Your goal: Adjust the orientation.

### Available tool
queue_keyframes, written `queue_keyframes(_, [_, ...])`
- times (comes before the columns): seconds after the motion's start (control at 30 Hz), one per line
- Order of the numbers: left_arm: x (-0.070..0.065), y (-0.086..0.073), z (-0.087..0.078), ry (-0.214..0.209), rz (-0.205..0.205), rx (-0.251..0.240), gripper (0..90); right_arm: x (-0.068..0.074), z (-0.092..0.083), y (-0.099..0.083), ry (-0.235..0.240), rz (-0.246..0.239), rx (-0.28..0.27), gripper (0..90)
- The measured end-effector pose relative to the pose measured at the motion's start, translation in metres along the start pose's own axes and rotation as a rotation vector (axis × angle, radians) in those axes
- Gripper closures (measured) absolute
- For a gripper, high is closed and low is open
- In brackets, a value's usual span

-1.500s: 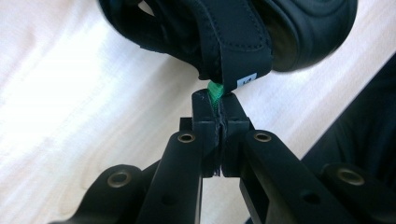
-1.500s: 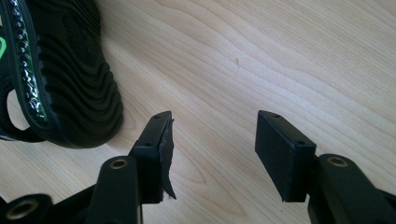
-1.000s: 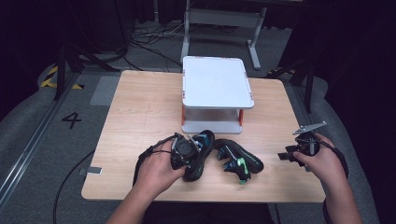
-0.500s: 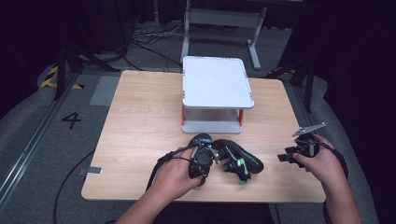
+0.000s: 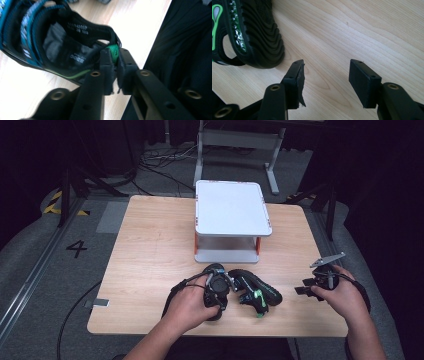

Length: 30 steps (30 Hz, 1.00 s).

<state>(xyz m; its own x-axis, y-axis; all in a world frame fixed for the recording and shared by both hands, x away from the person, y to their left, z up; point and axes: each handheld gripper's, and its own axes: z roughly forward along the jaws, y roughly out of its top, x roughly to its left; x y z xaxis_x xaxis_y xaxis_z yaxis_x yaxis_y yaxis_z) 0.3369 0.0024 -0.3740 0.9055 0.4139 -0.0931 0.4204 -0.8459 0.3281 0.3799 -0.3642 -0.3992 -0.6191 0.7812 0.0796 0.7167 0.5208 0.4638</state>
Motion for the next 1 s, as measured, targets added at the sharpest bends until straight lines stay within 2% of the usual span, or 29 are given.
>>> queue_keyframes(0.07, [0.002,-0.002,-0.008,0.001,-0.014,-0.025,75.4,0.002,-0.001,0.0,-0.002,-0.015,-0.005,47.0])
queue_keyframes(0.13, [0.006,-0.007,-0.019,0.018,-0.033,-0.068,64.6,0.005,-0.003,0.0,-0.002,-0.024,-0.005,46.9])
queue_keyframes(0.17, [0.01,-0.01,-0.026,0.026,-0.055,-0.078,64.7,0.007,-0.003,0.0,-0.006,-0.029,-0.007,46.9])
queue_keyframes(0.23, [0.013,-0.012,-0.031,0.033,-0.063,-0.081,58.2,0.009,-0.004,0.0,-0.007,-0.035,-0.011,46.9])
queue_keyframes(0.27, [0.018,-0.017,-0.039,0.064,-0.094,-0.101,58.2,0.01,-0.005,0.0,-0.008,-0.035,-0.012,46.9])
queue_keyframes(0.33, [0.027,-0.024,-0.048,0.097,-0.137,-0.128,47.2,0.015,-0.007,0.0,-0.009,-0.048,-0.013,46.7])
queue_keyframes(0.37, [0.03,-0.027,-0.052,0.111,-0.149,-0.129,47.2,0.015,-0.007,0.0,-0.009,-0.048,-0.013,46.7])
queue_keyframes(0.43, [0.038,-0.034,-0.059,0.184,-0.192,-0.134,39.3,0.017,-0.008,-0.001,-0.013,-0.05,-0.013,46.6])
queue_keyframes(0.57, [0.057,-0.049,-0.066,0.242,-0.271,-0.104,35.7,0.02,-0.01,-0.003,-0.022,-0.052,-0.013,46.3])
queue_keyframes(0.63, [0.071,-0.06,-0.065,0.274,-0.316,-0.051,33.2,0.022,-0.011,-0.004,-0.022,-0.056,-0.012,45.9])
queue_keyframes(0.7, [0.083,-0.07,-0.061,0.285,-0.359,-0.011,31.2,0.024,-0.011,-0.003,-0.023,-0.066,-0.013,45.1])
queue_keyframes(0.87, [0.105,-0.092,-0.046,0.289,-0.419,0.071,27.5,0.029,-0.011,0.001,-0.031,-0.084,-0.018,41.2])
queue_keyframes(0.93, [0.109,-0.097,-0.04,0.281,-0.435,0.094,27.2,0.032,-0.011,0.004,-0.036,-0.094,-0.018,39.9])
queue_keyframes(1.0, [0.114,-0.103,-0.034,0.252,-0.433,0.109,27.2,0.038,-0.01,0.007,-0.038,-0.111,-0.013,39.1])
